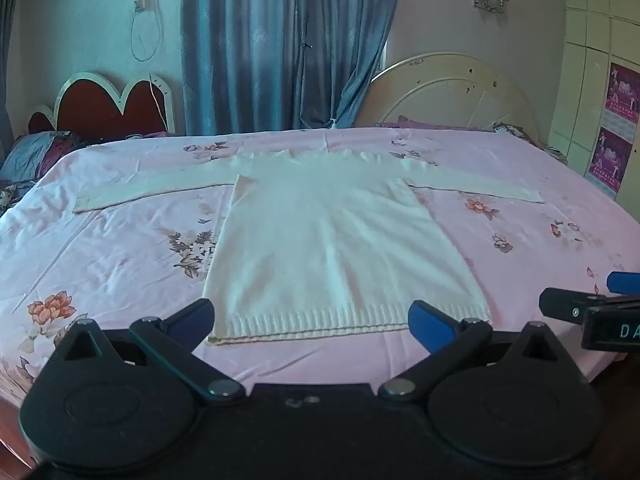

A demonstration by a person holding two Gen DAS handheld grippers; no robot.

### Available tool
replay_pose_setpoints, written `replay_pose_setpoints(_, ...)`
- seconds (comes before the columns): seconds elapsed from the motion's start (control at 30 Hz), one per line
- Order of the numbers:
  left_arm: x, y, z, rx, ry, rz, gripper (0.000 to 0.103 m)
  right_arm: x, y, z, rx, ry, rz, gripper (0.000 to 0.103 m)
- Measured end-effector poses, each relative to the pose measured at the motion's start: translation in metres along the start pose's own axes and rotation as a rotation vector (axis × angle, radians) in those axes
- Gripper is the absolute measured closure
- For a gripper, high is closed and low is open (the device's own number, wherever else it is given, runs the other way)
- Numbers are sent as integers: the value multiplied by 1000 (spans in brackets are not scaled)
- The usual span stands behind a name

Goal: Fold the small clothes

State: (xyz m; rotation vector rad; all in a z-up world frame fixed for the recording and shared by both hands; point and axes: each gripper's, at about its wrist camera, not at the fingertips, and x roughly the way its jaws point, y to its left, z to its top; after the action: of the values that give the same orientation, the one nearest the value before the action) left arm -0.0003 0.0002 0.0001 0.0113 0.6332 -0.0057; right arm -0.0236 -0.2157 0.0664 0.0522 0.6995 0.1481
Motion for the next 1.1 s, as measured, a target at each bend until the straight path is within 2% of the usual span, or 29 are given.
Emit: replay_pose_setpoints(1.1,-14,14,5,6,-29,12,0,-11,19,8,-25,-33,-6,0)
